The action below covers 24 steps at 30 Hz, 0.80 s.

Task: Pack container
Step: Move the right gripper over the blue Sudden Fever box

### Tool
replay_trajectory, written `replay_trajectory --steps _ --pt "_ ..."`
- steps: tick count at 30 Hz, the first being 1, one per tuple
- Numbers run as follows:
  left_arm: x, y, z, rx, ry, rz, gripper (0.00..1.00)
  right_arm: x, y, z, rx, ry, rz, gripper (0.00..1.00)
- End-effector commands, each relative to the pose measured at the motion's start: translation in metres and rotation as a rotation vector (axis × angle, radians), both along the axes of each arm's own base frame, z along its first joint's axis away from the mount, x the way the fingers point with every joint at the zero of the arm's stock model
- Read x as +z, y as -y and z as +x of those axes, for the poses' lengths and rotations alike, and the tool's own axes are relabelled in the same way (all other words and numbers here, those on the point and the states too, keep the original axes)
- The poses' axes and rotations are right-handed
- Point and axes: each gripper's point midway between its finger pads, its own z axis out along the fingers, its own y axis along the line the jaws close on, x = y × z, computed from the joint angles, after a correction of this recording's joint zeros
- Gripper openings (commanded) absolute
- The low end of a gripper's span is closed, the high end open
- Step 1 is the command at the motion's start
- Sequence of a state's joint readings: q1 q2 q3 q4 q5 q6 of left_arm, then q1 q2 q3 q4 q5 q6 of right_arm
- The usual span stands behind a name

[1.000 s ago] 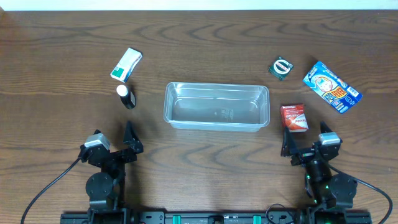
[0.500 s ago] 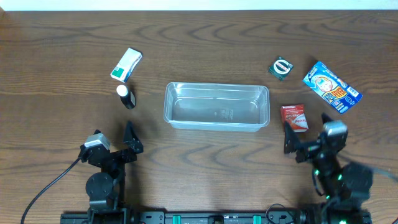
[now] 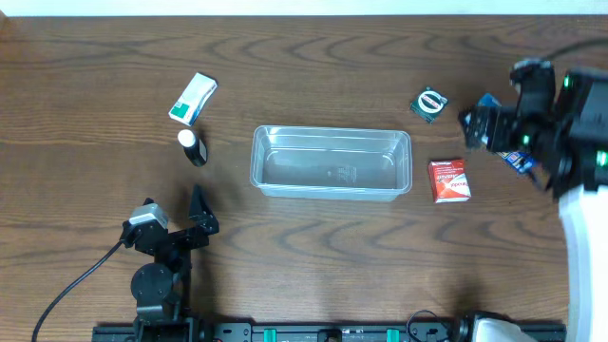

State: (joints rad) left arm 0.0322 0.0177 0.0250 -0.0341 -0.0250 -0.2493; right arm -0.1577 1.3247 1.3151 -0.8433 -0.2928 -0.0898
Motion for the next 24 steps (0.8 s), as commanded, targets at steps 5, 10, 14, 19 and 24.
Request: replay_trajectory --steps 5,10,14,19,24 --pt "-0.019 -0.002 -0.001 0.008 -0.060 0.014 0.98 -0.012 0.055 0.032 -0.077 -0.026 -0.212 0.99" --pt "-0.019 -0.002 -0.001 0.008 -0.060 0.015 0.98 -0.028 0.084 0.045 -0.113 -0.040 -0.230 0.99" --pt "-0.019 -0.002 -0.001 0.008 -0.060 0.014 0.98 -0.052 0.098 0.047 -0.058 -0.094 -0.283 0.99" --pt "-0.019 -0.002 -0.001 0.008 -0.060 0.015 0.98 -0.086 0.103 0.053 0.027 -0.165 -0.321 0.96" --pt "-0.019 -0.002 -0.001 0.008 -0.060 0.014 0.98 -0.118 0.106 0.059 0.054 -0.223 -0.313 0.93"
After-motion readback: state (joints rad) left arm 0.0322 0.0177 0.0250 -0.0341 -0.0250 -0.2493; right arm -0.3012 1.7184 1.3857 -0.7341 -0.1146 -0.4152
